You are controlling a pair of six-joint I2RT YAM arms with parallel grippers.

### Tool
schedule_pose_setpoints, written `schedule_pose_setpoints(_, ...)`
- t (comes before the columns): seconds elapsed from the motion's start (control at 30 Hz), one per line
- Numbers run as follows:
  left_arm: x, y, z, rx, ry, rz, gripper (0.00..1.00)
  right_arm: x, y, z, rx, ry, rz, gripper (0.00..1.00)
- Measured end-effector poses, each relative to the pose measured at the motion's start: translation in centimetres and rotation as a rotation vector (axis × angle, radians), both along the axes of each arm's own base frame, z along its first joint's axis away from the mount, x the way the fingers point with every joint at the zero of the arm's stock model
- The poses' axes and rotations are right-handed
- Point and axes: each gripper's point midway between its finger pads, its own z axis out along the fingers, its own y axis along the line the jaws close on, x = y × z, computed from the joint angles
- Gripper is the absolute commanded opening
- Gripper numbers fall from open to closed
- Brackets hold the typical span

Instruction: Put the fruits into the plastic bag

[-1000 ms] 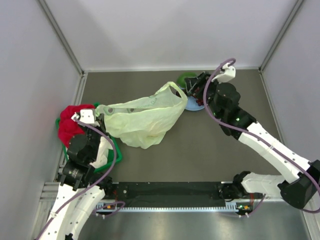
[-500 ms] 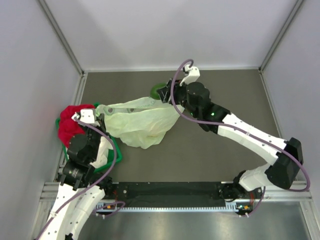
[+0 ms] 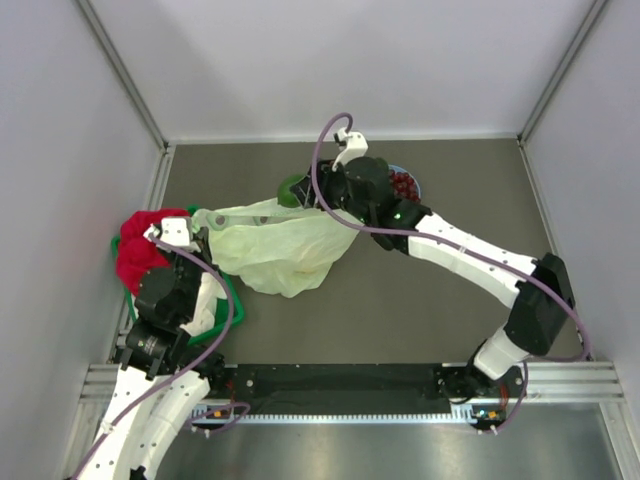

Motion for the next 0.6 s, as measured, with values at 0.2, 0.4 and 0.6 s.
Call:
schedule_pose_setpoints(0.2, 0.0, 0.0, 0.0, 0.0, 0.0, 0.0, 0.0, 1.7, 0.5, -1.9, -0.015, 0.061, 0.008, 0.44)
schedule_pose_setpoints(0.4, 0.0, 0.0, 0.0, 0.0, 0.0, 0.003, 0.0, 1.5, 0.8, -3.2, -0.022, 0.099, 0.027, 0.43)
schedule_pose_setpoints(0.6, 0.0, 0.0, 0.0, 0.0, 0.0, 0.002, 0.0, 0.3, 0.4, -5.4, -0.048, 0.134, 0.033, 0.43)
